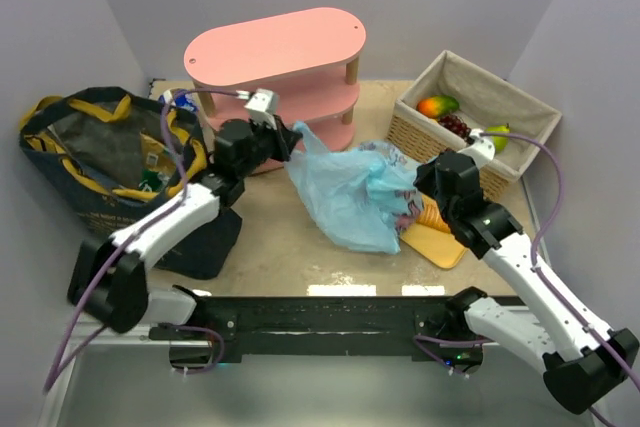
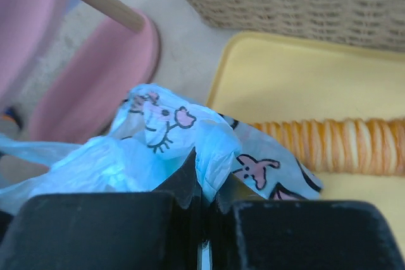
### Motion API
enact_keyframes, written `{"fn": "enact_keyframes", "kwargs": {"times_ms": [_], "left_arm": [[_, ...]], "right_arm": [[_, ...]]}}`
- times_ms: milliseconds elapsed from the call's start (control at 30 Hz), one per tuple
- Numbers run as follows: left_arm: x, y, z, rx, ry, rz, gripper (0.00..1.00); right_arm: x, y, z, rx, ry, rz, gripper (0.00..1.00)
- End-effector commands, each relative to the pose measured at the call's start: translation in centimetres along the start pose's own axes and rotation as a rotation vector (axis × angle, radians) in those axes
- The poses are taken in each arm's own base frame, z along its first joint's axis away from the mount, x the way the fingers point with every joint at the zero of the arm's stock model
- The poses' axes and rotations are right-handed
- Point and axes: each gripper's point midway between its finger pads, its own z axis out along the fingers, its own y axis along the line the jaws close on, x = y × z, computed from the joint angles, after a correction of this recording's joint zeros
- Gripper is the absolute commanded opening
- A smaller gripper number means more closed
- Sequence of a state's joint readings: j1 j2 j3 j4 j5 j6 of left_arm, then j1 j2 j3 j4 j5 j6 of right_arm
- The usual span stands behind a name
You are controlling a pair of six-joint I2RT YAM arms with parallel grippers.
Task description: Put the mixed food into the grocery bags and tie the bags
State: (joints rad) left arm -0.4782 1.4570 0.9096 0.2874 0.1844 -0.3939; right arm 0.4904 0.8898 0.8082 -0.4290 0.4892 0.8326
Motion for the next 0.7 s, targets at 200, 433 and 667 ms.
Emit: {"fn": "enact_keyframes", "kwargs": {"times_ms": [200,433,667], "left_arm": [[-13.7,2.7,-16.0,-0.41,-0.497,0.181,0.0],[-9.9,-0.8,-15.4,-0.163,-0.347,0.376,0.0],[-5.8,-5.8,-14.8,0.101,-0.334,0.528,0.0]], "right_arm": [[-4.8,1.1,-0.4,-0.011,-0.168,-0.09,0.0],[0.4,0.7,1.6,-0.041,0.008,-0.191,0.35],[-4.3,5.3,-3.3,-0.287,-0.086,-0.268,0.82]]}}
